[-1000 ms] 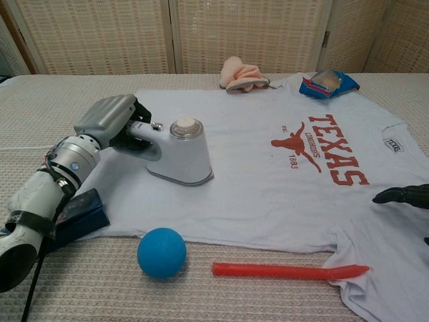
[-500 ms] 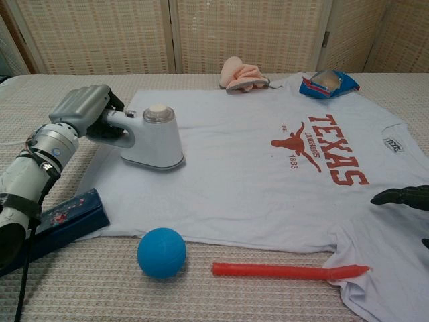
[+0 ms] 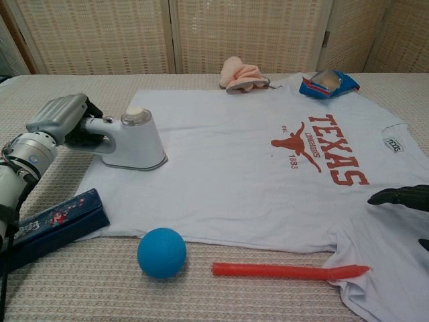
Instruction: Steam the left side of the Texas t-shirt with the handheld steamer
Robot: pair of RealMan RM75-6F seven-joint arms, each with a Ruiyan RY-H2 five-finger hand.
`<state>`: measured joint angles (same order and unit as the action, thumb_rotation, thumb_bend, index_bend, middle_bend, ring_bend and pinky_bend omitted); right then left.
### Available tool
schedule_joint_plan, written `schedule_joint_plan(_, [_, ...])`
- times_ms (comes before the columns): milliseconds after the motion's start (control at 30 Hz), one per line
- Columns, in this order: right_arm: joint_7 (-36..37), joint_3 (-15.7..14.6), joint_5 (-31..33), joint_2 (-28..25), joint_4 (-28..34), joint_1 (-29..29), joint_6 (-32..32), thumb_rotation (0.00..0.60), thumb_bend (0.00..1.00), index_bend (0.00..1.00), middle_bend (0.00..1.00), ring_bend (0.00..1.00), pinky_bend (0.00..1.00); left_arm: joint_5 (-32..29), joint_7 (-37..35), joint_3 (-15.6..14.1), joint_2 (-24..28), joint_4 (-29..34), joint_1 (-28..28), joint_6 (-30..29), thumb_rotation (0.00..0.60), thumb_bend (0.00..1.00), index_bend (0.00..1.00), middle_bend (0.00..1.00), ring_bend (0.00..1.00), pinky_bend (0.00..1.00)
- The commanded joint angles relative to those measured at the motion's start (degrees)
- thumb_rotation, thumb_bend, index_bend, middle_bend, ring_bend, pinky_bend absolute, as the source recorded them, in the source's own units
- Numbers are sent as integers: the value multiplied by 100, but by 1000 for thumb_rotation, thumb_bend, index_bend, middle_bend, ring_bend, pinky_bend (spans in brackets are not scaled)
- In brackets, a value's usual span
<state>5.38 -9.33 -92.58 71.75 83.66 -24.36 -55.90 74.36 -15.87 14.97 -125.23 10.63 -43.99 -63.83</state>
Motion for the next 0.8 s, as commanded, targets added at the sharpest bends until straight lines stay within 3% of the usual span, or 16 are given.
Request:
schedule_joint_plan(33, [-17, -1, 12, -12, 15, 10, -5, 404, 610, 0, 20, 0, 0, 180, -122, -180, 30, 58, 108, -172, 600, 314, 890, 979, 821, 638])
schedule_joint_plan(300, [-41, -3, 11, -28, 45, 38, -42, 400, 610, 0, 19, 0, 0, 698, -250, -723, 180, 261, 374, -478, 600, 314, 885, 971, 810, 618])
schedule_joint_plan(800, [-26, -5, -24, -31, 53, 46, -74, 403, 610, 0, 19, 0, 0, 1465, -137, -1421, 443, 976, 761, -1439, 600, 314, 884, 972, 809, 618])
